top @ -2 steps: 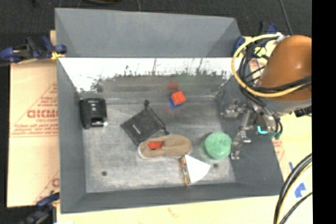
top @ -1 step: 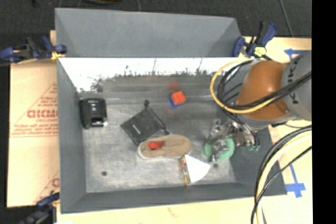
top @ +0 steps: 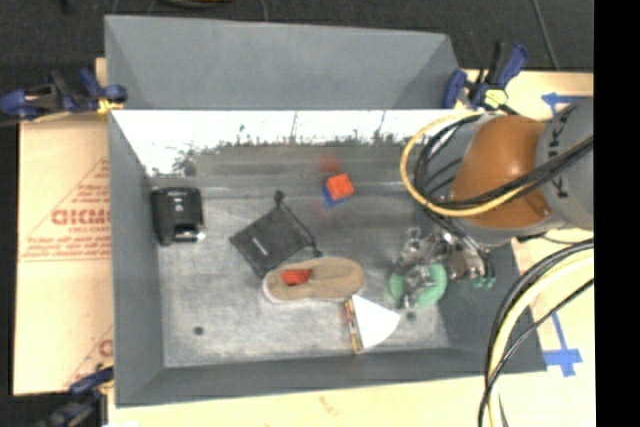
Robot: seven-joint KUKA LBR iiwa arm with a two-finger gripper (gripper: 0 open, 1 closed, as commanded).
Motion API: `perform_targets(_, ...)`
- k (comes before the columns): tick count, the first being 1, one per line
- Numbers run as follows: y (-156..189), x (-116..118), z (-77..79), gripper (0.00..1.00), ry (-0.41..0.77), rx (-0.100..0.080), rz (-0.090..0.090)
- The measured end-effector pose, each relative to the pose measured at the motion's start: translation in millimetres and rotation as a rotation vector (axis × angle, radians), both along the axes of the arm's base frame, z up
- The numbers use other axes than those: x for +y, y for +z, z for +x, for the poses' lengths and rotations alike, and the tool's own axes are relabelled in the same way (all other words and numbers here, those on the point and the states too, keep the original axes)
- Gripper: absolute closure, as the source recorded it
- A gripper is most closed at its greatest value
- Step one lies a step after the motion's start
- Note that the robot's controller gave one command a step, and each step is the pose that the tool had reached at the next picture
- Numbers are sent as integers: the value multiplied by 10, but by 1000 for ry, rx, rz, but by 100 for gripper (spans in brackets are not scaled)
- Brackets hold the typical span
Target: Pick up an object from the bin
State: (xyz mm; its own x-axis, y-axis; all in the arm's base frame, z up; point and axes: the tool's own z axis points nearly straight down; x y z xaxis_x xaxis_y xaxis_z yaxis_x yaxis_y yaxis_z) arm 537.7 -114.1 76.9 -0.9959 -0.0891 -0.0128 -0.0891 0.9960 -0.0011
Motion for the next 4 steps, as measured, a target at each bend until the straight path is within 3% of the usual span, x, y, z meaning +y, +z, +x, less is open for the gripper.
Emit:
perform_targets(1,1188,64,42,100,35,9,-2)
perform_targets(2,1187,65,42,100,36,9,-2)
perform_targets(3,1510,140,-33,100,142,13,-1)
perform_targets(4,1715,206,-24,100,173,17,-1)
